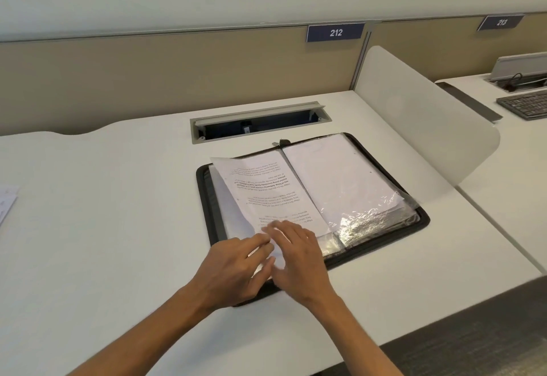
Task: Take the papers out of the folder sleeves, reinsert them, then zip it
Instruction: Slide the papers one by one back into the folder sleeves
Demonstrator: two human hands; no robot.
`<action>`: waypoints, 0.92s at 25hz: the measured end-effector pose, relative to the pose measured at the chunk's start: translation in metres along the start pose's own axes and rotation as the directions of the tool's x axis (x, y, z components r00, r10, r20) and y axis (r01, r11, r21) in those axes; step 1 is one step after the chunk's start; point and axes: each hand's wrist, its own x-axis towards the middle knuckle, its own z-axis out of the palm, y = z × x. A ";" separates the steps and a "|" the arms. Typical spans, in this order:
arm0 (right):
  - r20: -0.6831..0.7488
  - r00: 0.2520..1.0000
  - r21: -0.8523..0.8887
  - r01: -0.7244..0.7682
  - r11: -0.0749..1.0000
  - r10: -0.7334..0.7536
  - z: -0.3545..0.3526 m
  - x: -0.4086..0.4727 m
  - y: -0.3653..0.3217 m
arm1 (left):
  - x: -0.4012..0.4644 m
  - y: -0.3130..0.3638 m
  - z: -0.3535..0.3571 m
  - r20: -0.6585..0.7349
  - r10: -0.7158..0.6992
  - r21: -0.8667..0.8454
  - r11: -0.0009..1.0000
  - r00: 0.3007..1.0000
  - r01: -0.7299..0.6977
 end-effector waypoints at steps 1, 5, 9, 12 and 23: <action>-0.081 0.997 0.000 -0.007 1.000 0.007 -0.001 0.006 0.002 | 0.003 0.002 0.000 -0.017 -0.003 -0.001 1.000 1.000 0.003; -0.362 0.890 0.279 -0.179 0.944 0.276 -0.033 0.025 0.023 | 0.013 0.000 0.004 -0.058 -0.110 -0.054 0.993 0.992 0.107; -0.404 0.697 0.574 -0.311 0.757 0.593 -0.079 0.033 0.074 | 0.008 -0.014 0.019 -0.023 -0.254 -0.028 0.967 0.967 0.254; -0.439 0.519 0.668 -0.357 0.653 0.733 -0.104 0.029 0.121 | -0.005 -0.027 0.039 0.064 -0.407 0.042 0.913 0.911 0.405; 0.113 0.932 -0.290 -0.300 0.909 0.344 -0.047 0.020 0.173 | -0.052 -0.055 0.090 0.259 -0.755 0.102 0.642 0.603 0.760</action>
